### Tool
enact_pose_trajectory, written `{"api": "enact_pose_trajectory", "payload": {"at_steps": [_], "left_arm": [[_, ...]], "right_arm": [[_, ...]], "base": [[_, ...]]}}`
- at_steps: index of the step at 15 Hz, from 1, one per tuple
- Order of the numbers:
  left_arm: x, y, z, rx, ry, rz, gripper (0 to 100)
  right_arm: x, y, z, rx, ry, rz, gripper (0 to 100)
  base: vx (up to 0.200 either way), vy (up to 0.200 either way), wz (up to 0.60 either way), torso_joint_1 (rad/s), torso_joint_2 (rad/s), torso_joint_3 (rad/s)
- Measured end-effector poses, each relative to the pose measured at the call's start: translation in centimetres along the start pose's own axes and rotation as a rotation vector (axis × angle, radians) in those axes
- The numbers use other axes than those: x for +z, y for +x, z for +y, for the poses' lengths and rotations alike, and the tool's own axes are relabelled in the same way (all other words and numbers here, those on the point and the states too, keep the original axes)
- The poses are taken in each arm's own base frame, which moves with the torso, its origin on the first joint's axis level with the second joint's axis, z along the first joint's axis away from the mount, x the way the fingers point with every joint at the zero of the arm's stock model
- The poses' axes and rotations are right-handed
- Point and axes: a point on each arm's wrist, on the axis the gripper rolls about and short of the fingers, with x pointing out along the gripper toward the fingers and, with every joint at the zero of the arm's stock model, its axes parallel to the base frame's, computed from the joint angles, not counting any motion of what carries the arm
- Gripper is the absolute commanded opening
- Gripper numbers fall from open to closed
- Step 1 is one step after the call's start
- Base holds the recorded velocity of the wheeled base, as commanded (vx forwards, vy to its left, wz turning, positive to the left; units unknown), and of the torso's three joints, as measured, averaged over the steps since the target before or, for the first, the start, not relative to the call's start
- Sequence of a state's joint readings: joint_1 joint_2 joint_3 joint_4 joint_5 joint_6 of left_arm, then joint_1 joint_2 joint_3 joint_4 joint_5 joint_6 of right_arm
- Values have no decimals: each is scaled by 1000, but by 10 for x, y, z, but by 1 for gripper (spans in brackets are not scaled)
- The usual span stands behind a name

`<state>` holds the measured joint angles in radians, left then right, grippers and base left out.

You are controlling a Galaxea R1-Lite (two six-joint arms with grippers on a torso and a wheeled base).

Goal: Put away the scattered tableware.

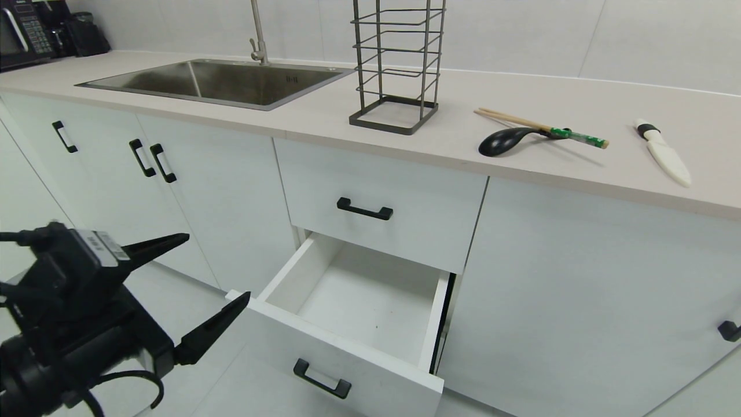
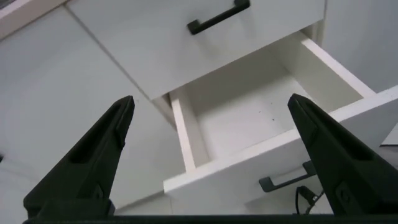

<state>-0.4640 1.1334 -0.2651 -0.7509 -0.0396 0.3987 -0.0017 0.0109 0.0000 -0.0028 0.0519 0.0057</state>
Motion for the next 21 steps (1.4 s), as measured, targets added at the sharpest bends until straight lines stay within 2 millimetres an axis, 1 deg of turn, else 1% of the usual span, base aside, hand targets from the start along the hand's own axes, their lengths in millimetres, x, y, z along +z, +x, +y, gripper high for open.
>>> {"api": "enact_pose_trajectory", "payload": {"at_steps": [4,7,11,14,15,17,19,21], "left_arm": [[1,-23,6,110,-10,-26,100],[-5,-43,8,211,-14,-29,100],[-25,-73,0,297,-18,-35,100],[-38,-89,-8,305,-31,-45,100],[-43,-92,-11,291,-58,-36,100],[-54,-96,-18,232,-169,25,100],[-58,-100,-22,211,-313,49,100],[-60,-106,-22,241,-346,40,100]], "right_arm": [[0,0,0,0,0,0,0],[0,0,0,0,0,0,0],[0,0,0,0,0,0,0],[0,0,0,0,0,0,0],[0,0,0,0,0,0,0],[0,0,0,0,0,0,0],[0,0,0,0,0,0,0],[0,0,0,0,0,0,0]], "base": [[0,0,0,0,0,0],[0,0,0,0,0,0],[0,0,0,0,0,0],[0,0,0,0,0,0],[0,0,0,0,0,0],[0,0,0,0,0,0],[0,0,0,0,0,0],[0,0,0,0,0,0]]}}
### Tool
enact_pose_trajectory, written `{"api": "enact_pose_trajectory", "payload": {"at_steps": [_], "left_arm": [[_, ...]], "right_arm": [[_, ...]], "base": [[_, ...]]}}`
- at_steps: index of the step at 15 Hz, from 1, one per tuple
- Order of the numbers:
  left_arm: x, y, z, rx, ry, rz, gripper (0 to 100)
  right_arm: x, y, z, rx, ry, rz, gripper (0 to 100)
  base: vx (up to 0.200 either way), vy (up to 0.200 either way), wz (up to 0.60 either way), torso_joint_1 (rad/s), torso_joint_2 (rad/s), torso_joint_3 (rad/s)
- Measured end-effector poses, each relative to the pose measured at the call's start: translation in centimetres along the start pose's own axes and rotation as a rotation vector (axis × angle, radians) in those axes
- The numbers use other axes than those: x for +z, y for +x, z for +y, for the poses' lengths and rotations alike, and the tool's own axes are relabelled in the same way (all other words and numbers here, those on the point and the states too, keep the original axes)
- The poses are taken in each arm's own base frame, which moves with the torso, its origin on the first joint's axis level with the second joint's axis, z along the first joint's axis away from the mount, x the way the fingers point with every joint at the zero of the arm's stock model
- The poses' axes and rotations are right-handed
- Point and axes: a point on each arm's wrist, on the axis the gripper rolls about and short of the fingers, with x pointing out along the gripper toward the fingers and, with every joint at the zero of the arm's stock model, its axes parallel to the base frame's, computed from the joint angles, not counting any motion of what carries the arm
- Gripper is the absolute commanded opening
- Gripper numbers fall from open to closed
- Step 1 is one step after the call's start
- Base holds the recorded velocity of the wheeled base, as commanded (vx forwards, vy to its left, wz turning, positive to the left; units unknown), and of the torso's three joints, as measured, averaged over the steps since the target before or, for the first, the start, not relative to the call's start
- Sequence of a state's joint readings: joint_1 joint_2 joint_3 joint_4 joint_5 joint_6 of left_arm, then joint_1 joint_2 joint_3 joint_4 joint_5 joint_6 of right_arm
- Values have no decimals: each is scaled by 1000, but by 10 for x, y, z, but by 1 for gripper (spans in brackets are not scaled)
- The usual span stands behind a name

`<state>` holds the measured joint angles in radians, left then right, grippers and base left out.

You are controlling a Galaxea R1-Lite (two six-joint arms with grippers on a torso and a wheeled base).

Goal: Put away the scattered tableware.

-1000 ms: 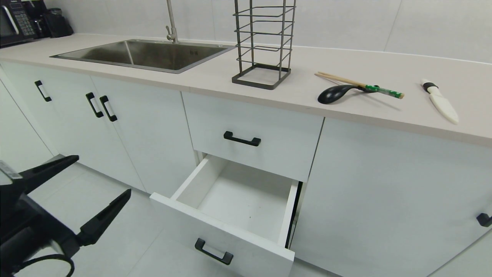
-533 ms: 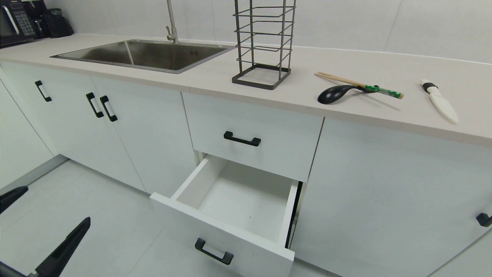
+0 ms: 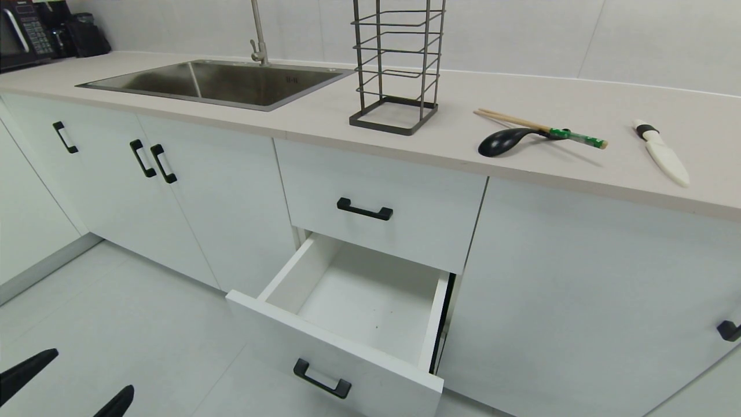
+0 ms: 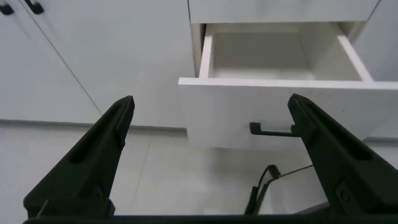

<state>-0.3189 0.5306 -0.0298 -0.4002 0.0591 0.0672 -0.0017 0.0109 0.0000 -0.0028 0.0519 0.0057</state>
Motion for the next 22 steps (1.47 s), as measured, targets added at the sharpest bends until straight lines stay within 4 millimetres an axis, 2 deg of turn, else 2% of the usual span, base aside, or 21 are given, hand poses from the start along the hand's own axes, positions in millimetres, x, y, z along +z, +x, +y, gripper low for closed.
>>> {"api": "enact_pose_trajectory", "payload": {"at_steps": [4,11,17,19,22], "left_arm": [[-17,-21,1,88,41,-16,100],[-24,-43,-3,197,41,-196,100],[-39,-47,-7,244,6,-133,100],[-52,-48,-9,243,-18,-62,100],[-53,-49,-10,245,-61,-84,100]], "right_arm": [[0,0,0,0,0,0,0],[0,0,0,0,0,0,0],[0,0,0,0,0,0,0],[0,0,0,0,0,0,0],[0,0,0,0,0,0,0]], "base": [[0,0,0,0,0,0],[0,0,0,0,0,0],[0,0,0,0,0,0],[0,0,0,0,0,0],[0,0,0,0,0,0]]}}
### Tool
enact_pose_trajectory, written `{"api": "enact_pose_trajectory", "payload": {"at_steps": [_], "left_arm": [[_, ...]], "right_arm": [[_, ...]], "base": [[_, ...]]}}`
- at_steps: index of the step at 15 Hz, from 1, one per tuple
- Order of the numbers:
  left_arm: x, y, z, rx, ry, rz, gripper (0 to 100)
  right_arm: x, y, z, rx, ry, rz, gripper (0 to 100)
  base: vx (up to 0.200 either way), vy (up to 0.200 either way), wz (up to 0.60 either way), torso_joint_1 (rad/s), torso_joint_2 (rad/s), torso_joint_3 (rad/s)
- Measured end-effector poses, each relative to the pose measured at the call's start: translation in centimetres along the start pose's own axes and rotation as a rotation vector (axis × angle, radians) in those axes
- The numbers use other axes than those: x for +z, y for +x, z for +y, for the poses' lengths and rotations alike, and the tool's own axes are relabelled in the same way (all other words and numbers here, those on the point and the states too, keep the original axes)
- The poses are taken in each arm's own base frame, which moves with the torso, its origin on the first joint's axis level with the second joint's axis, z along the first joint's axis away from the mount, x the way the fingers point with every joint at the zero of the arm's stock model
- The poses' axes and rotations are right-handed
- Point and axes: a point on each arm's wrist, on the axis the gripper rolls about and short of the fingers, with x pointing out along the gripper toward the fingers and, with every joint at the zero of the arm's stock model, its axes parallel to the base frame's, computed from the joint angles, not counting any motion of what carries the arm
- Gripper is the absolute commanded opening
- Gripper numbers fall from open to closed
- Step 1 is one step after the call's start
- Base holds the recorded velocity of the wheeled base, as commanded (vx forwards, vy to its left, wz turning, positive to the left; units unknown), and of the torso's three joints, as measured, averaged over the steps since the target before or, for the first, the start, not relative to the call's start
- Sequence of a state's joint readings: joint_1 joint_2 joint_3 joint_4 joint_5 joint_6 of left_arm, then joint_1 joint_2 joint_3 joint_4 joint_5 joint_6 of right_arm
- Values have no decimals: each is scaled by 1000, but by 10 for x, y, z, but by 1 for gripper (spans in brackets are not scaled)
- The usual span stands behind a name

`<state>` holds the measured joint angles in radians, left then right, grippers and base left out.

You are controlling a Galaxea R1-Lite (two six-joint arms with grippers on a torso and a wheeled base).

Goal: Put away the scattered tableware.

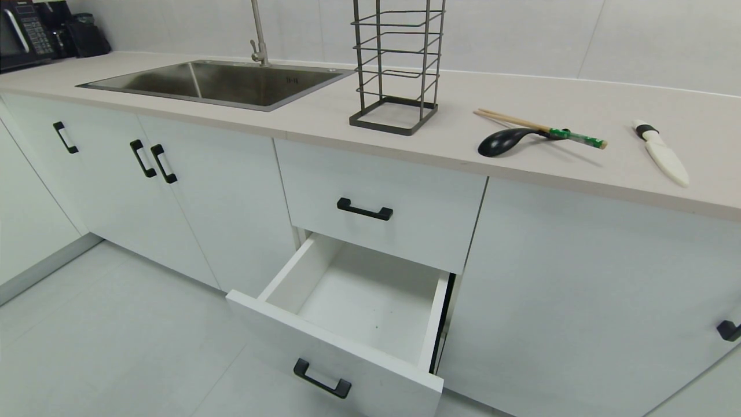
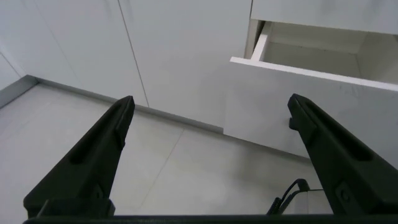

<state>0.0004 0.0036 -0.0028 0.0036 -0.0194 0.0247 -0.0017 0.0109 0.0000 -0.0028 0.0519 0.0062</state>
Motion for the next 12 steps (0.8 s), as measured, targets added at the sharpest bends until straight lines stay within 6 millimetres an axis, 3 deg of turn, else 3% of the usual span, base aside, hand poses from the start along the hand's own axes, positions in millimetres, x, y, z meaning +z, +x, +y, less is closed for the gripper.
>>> {"api": "enact_pose_trajectory", "payload": {"at_steps": [2,4,5,8,12], "left_arm": [[0,0,0,-1,-1,-4,100],[0,0,0,-1,-8,-2,100],[0,0,0,-2,-13,-2,100],[0,0,0,-2,-13,-3,100],[0,0,0,5,-14,-2,100]], "right_arm": [[0,0,0,0,0,0,0],[0,0,0,0,0,0,0],[0,0,0,0,0,0,0],[0,0,0,0,0,-3,0],[0,0,0,0,-2,0,0]], "base": [[0,0,0,0,0,0],[0,200,0,0,5,2],[0,0,0,0,0,0],[200,0,0,4,1,-1],[0,0,0,0,0,0]]}}
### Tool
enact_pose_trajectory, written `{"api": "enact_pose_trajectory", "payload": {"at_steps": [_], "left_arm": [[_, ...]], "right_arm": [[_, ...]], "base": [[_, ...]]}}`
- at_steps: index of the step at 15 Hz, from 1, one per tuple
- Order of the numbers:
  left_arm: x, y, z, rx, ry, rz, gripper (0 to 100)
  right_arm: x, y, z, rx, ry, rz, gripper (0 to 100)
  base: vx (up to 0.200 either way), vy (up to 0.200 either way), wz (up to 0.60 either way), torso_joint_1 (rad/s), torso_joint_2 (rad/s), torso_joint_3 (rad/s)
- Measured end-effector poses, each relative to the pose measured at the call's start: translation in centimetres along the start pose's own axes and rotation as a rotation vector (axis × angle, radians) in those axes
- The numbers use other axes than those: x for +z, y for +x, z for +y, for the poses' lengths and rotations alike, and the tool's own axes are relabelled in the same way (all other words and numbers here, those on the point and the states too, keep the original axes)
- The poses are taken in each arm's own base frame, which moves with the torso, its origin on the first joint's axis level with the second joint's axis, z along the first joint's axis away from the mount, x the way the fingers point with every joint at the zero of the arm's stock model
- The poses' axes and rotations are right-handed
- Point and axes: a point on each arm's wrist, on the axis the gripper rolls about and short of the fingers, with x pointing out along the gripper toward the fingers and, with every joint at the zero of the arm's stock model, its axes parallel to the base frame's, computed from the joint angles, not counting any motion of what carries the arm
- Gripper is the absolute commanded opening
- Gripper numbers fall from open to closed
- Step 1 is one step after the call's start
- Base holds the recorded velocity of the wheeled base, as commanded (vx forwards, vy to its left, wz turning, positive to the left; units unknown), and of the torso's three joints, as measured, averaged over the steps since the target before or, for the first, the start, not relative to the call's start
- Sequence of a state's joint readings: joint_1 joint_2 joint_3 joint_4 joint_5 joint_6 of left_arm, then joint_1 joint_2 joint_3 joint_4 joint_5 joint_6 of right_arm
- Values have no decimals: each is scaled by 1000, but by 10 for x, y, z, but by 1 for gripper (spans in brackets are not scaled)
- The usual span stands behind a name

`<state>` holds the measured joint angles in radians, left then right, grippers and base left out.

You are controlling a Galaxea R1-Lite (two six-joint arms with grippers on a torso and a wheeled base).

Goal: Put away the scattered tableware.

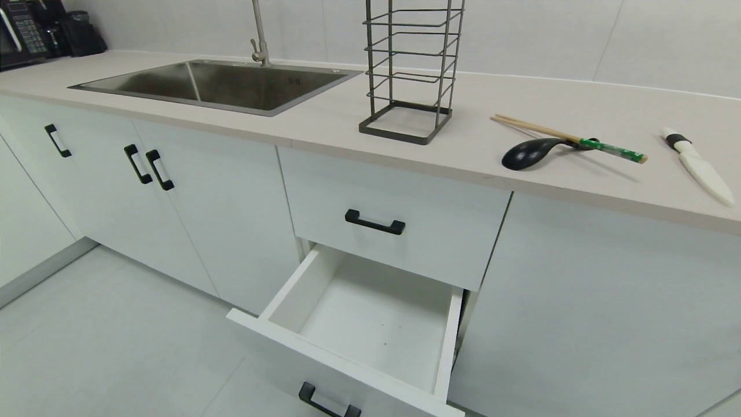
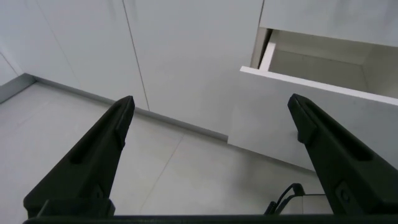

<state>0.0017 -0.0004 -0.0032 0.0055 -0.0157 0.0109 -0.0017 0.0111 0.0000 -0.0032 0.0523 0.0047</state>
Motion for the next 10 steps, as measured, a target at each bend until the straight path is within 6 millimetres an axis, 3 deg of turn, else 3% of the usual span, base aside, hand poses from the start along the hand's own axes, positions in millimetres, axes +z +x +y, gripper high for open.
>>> {"api": "enact_pose_trajectory", "payload": {"at_steps": [4,10], "left_arm": [[0,0,0,0,0,1,100],[0,0,0,3,-1,-2,100]], "right_arm": [[0,0,0,0,0,2,0],[0,0,0,-1,0,0,0]], "base": [[0,0,0,194,-127,-94],[0,0,0,238,-558,-228]]}}
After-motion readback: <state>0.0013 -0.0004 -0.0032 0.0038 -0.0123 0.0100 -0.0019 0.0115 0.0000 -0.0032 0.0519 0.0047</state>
